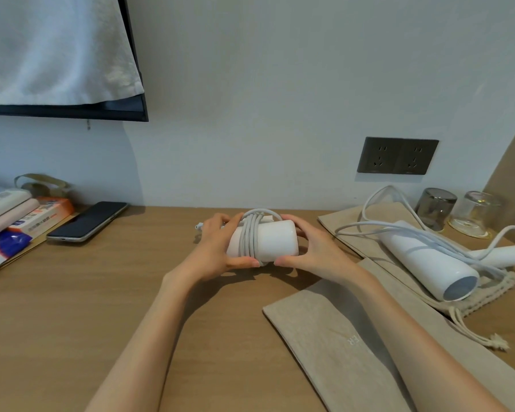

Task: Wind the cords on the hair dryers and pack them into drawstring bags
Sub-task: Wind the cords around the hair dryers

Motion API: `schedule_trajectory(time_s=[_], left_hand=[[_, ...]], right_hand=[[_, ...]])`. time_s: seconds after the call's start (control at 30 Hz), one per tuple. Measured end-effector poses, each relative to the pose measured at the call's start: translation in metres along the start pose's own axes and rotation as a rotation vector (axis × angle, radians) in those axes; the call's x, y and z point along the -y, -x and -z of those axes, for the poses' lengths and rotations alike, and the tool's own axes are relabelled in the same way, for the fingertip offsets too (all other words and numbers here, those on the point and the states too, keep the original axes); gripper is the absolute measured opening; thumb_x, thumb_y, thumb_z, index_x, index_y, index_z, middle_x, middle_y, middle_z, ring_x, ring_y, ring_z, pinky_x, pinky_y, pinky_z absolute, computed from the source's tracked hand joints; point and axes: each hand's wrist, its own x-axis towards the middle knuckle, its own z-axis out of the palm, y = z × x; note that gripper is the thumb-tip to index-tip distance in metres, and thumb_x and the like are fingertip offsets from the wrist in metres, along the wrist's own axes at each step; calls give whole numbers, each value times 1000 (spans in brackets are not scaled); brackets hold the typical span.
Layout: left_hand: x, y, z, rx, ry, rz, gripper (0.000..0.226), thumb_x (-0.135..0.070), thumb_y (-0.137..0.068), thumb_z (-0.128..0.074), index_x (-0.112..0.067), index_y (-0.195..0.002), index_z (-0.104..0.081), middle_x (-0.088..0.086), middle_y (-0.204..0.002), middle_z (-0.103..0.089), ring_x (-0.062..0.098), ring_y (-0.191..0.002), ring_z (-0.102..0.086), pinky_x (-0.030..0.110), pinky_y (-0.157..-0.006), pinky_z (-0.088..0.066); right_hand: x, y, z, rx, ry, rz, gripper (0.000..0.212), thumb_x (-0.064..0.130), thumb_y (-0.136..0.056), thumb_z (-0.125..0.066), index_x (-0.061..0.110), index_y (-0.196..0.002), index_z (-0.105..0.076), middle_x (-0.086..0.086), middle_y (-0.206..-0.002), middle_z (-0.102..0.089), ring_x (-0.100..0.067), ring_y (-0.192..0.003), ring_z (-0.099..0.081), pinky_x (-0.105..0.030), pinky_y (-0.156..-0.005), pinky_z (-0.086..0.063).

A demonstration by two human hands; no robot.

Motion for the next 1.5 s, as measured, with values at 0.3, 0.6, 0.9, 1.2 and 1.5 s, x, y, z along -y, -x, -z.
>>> schedule_trajectory(time_s=[0.3, 0.6, 0.9, 1.2, 1.5], left_hand=[[3, -42, -16, -15, -30, -7, 97, -45, -73, -75, -21, -150, -22, 6, -135, -25, 19, -130, -19, 32, -112, -19], [14, -96, -39, -82, -126, 36, 91, -54, -78, -66, -24, -150, -18, 5, -141, -28, 23, -134, -22, 47, -116, -9], [19, -104, -50, -138, -141, -12, 89, -55, -82, -60, -25, -151, -11, 4, -145, -22, 19, -141, -12, 52, -116, 4], [-11, -78, -55, -42, -235, 89, 78, -45, -98, -39, -20, -151, 12, 6, -158, 20, 21, -143, 24, 55, -110, 20], [-77, -25, -44, -25, -129, -186, 34, -32, -93, -54, -25, -127, -54, -1, -127, -45, 15, -122, -30, 30, -100, -34]], right_hand=[[-22, -22, -16, -247, -33, 71, 86, 23, -67, -84, 35, -135, -33, 10, -128, -43, -4, -113, -45, -13, -88, -44], [-45, -59, -11, -375, -59, 57, 69, 16, -72, -62, 56, -120, -31, 29, -122, -38, -13, -115, -44, -42, -94, -46], [-60, -80, -8, -429, 73, 30, 65, 4, -75, -62, 28, -130, -38, 11, -123, -39, -13, -116, -33, -15, -85, -33], [-35, -62, 2, -718, 140, 48, 42, 9, -76, -54, 13, -118, -54, 11, -113, -45, -9, -109, -35, -27, -88, -40], [10, -1, 56, -288, 344, -5, 12, 13, -88, -53, 21, -97, -54, 5, -96, -46, -8, -85, -42, -26, -75, -37]])
